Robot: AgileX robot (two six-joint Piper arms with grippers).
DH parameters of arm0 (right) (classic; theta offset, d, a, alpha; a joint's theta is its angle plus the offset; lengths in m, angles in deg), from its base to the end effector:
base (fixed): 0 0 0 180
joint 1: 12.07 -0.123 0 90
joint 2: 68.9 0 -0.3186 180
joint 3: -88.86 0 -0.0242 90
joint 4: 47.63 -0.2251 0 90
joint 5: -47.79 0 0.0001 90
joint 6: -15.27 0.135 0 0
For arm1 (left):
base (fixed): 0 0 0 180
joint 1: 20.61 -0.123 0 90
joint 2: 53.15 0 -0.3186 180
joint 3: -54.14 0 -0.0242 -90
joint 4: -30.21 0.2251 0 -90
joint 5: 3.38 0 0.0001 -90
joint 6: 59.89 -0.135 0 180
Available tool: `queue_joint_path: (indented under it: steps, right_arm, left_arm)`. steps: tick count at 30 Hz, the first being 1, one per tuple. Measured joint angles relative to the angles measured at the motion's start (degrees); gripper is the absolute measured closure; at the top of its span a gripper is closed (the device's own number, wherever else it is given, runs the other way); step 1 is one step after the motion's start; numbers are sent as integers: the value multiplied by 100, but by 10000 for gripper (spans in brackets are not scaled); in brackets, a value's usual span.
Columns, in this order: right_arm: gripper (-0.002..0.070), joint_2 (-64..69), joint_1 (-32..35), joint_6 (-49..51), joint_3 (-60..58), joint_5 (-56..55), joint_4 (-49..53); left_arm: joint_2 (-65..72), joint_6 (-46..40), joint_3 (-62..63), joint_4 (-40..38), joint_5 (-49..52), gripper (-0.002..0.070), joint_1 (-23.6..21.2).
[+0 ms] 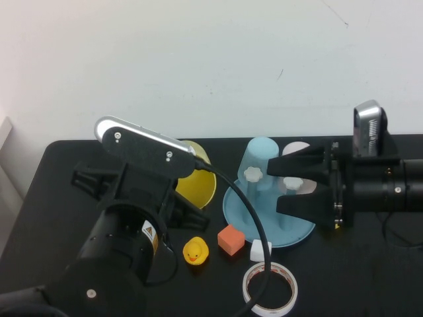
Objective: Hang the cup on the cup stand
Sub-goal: Adjust the cup with two arms
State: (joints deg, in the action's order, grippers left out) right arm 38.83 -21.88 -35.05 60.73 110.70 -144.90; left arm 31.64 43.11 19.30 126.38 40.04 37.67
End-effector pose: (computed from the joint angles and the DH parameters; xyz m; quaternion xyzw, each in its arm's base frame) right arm 0.2998 0.1729 0.2483 0.0595 0.7878 0.6035 0.1078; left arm 0.2199 -0.1801 0.3103 0.1733 0.7857 -0.0019 0.5938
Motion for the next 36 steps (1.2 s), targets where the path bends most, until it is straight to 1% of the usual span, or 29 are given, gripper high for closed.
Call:
queue_joint_path:
  steps: [5,9,14,16,24,27,29,33,35,36]
  right_arm:
    - [-17,0,-339,149,163,-302,0]
    - [-17,0,-641,-416,359,-537,0]
    - [-17,0,-696,-686,395,-616,0]
    - [-17,0,-696,-537,395,-680,0]
    - [-17,0,-696,901,395,-748,0]
    - [-17,0,-696,1299,395,-738,0]
    - [-17,3,-696,1398,395,-748,0]
    - [-17,3,-696,1529,395,-735,0]
    - [-17,12,-696,1427,395,-713,0]
    - [-17,12,-696,1203,395,-713,0]
  left_arm:
    - [0,80,27,5,-47,665,0]
    - [0,91,27,27,-35,665,0]
    - [0,91,27,27,5,665,0]
    - [0,103,27,41,5,665,0]
    - [0,81,27,45,-62,665,0]
    - [0,-258,27,54,-62,665,0]
    - [0,-497,27,54,-62,665,0]
    - [0,-641,27,58,-88,665,0]
    - [0,-664,27,67,-156,665,0]
    - [0,-664,27,67,-221,665,0]
